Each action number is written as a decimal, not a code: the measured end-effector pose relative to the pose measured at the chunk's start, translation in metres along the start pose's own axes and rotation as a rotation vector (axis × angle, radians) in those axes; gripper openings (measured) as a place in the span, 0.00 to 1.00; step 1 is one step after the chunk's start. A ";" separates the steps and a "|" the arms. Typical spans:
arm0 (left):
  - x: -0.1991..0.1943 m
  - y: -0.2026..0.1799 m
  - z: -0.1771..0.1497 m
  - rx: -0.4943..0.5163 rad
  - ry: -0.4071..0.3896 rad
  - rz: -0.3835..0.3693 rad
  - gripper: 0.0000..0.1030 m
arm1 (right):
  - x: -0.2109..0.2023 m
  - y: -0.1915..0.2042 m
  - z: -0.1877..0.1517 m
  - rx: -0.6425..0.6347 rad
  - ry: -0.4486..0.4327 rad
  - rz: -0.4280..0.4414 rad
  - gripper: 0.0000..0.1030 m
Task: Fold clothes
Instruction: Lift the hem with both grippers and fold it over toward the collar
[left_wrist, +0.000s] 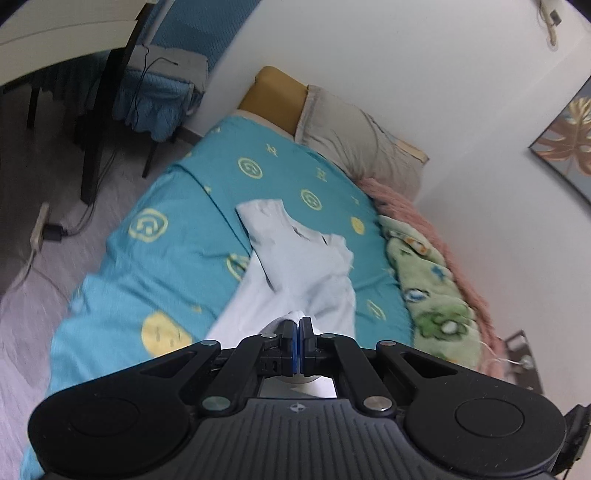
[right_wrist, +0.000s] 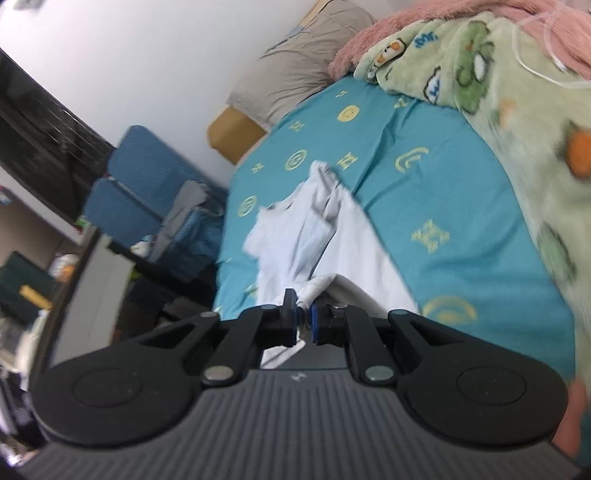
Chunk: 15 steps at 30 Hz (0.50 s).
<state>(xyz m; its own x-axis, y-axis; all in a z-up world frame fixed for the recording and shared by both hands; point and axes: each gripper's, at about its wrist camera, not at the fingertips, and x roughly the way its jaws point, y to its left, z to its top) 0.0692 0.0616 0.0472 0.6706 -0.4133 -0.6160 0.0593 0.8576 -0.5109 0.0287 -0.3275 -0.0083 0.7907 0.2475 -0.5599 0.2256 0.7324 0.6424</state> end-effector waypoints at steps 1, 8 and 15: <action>0.015 -0.003 0.011 0.014 -0.007 0.020 0.01 | 0.015 0.000 0.008 -0.007 -0.001 -0.013 0.10; 0.127 -0.011 0.058 0.145 -0.050 0.145 0.01 | 0.117 -0.004 0.052 -0.111 -0.027 -0.068 0.10; 0.249 -0.001 0.076 0.254 -0.040 0.249 0.01 | 0.219 -0.016 0.064 -0.279 0.007 -0.137 0.10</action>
<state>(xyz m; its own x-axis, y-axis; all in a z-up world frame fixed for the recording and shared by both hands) 0.2923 -0.0189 -0.0609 0.7159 -0.1741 -0.6762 0.0692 0.9813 -0.1794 0.2351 -0.3257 -0.1073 0.7598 0.1381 -0.6354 0.1640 0.9049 0.3928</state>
